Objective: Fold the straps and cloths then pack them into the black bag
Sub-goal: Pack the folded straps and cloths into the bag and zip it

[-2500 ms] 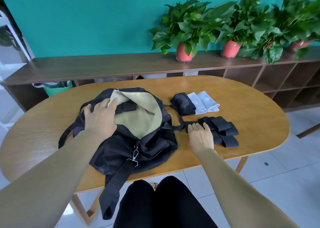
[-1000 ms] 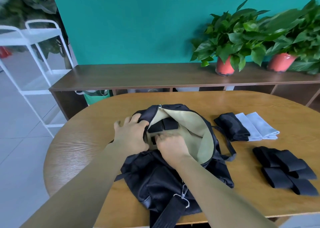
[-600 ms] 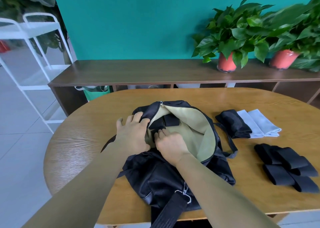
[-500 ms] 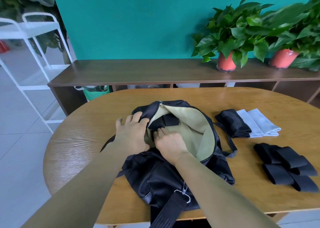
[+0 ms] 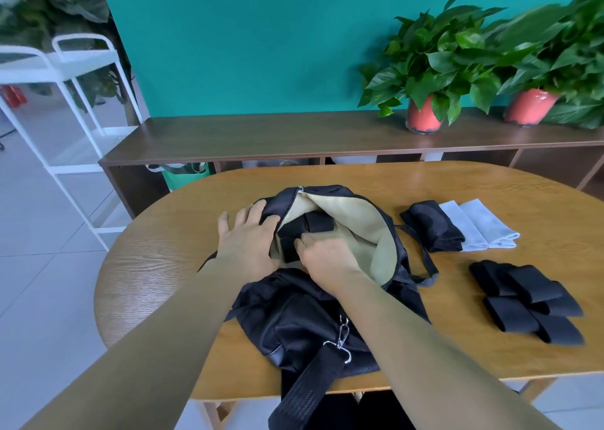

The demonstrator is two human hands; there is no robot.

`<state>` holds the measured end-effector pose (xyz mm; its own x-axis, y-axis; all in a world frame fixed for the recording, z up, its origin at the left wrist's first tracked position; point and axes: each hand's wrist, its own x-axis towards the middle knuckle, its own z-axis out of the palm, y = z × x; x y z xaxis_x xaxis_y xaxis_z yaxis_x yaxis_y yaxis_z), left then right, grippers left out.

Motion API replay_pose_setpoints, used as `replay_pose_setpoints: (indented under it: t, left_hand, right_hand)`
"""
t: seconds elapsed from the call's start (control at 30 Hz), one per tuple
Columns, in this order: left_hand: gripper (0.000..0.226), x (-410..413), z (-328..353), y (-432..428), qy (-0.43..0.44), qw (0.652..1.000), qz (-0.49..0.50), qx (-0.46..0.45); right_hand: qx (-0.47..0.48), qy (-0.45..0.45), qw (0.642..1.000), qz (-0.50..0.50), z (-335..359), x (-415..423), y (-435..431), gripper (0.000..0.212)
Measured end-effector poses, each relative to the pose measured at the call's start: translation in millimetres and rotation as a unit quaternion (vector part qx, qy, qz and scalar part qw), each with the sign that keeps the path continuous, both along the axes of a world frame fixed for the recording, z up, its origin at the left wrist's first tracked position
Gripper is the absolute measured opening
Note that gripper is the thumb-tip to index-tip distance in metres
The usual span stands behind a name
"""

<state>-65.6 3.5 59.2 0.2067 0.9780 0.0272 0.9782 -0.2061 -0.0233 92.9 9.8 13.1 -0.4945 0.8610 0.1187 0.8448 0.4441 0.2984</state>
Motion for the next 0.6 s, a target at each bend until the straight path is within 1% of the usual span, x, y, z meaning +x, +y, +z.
replay_pose_setpoints:
  t: [0.03,0.13,0.2,0.27,0.33,0.4,0.43,0.5,0.6]
  left_hand:
    - [0.070,2,1,-2,-0.003,1.000,0.004,0.005]
    - [0.066,15,7,-11,-0.007,1.000,0.008,0.022]
    - [0.067,25,10,-17,-0.004,1.000,0.006,0.028]
    - [0.067,36,12,-23,-0.004,0.999,0.003,0.032]
    - [0.065,47,14,-29,-0.005,0.999,-0.004,0.035]
    - [0.065,58,15,-34,-0.003,0.999,-0.009,0.035]
    - [0.067,65,15,-36,-0.002,0.999,-0.012,0.035]
    - [0.070,79,16,-39,0.001,0.999,-0.020,0.036]
    - [0.068,102,20,-45,0.014,0.999,-0.038,0.035]
  right_hand:
    - [0.017,-0.004,1.000,-0.006,3,4,-5,0.030]
    - [0.029,-0.020,0.999,-0.021,15,19,-23,0.037]
    - [0.091,-0.013,0.995,-0.029,17,37,-34,0.037]
    - [0.167,0.026,0.985,-0.033,23,59,-48,0.037]
    - [0.210,0.067,0.974,-0.053,25,86,-60,0.036]
    - [0.216,0.079,0.968,-0.100,20,119,-74,0.033]
    - [0.201,0.081,0.967,-0.131,16,136,-81,0.036]
    - [0.159,0.071,0.964,-0.201,10,169,-95,0.050]
    - [0.121,0.039,0.944,-0.306,1,208,-111,0.055]
